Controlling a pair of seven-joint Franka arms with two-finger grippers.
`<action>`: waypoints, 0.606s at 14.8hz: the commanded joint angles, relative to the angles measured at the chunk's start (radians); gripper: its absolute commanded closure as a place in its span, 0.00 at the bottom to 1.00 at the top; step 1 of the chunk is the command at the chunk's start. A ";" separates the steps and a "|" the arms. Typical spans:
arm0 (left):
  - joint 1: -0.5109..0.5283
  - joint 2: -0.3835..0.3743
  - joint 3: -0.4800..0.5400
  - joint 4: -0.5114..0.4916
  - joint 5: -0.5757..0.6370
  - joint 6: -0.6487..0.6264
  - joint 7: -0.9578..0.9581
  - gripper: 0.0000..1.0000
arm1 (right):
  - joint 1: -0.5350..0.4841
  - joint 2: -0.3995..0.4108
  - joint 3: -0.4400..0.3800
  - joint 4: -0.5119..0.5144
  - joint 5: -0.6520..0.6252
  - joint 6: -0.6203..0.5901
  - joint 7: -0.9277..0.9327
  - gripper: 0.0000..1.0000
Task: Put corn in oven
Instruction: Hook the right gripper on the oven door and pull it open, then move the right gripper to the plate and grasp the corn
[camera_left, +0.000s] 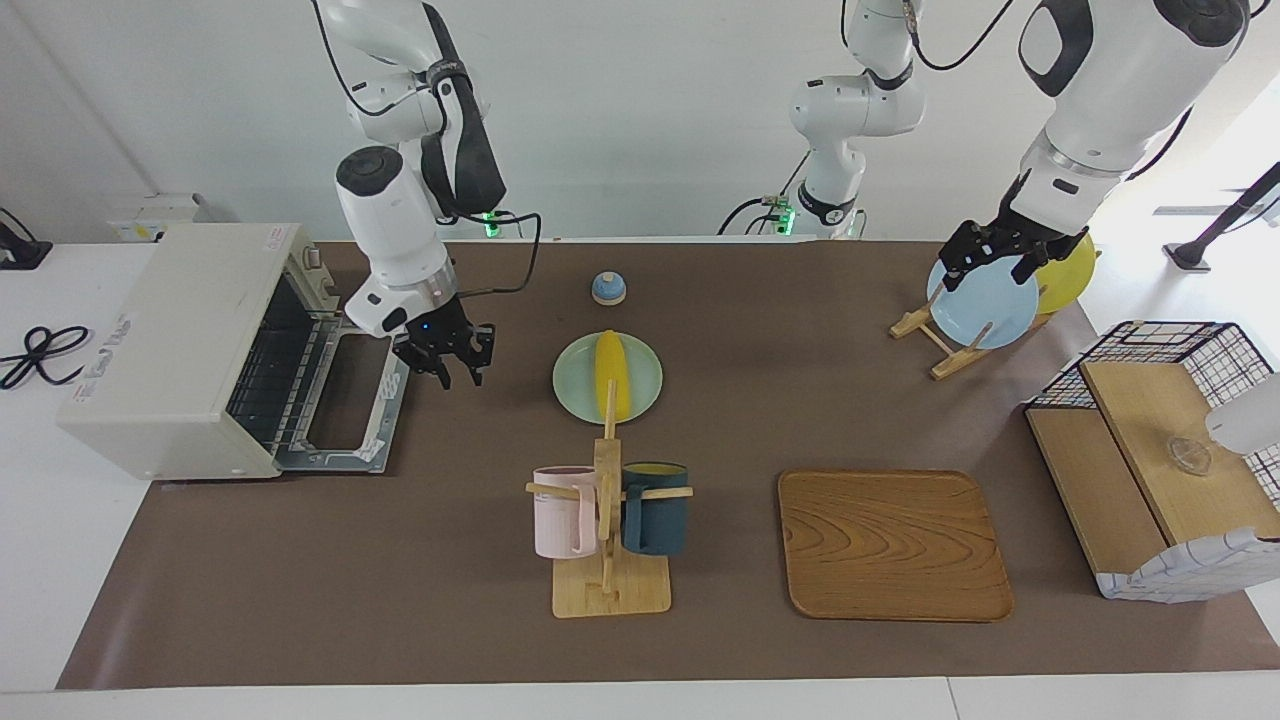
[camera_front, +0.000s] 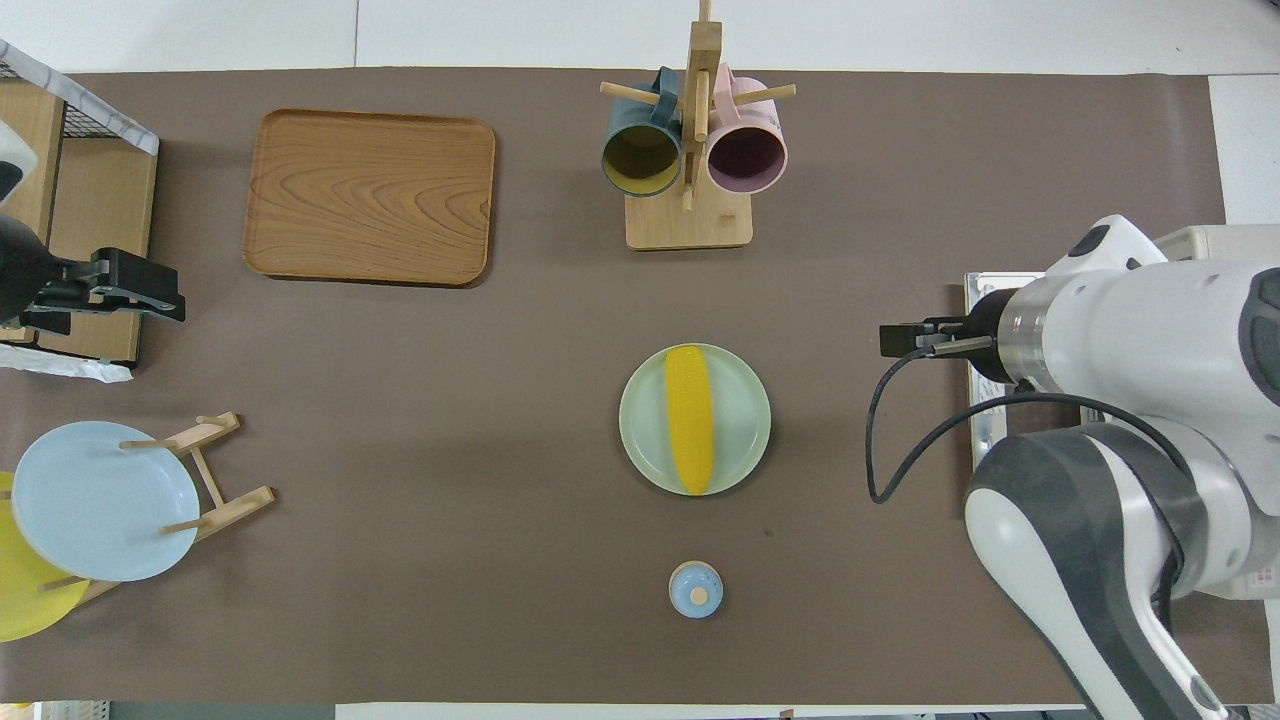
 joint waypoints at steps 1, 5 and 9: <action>0.003 -0.010 -0.002 -0.009 -0.015 0.014 0.012 0.00 | 0.003 -0.017 0.001 -0.008 0.023 -0.047 -0.013 0.00; 0.011 -0.015 0.000 -0.009 -0.015 0.010 0.007 0.00 | 0.014 -0.007 0.010 0.028 0.025 -0.008 -0.145 0.00; 0.011 -0.015 0.000 -0.009 -0.013 0.004 0.007 0.00 | 0.019 -0.010 0.018 0.017 0.089 -0.013 -0.061 0.00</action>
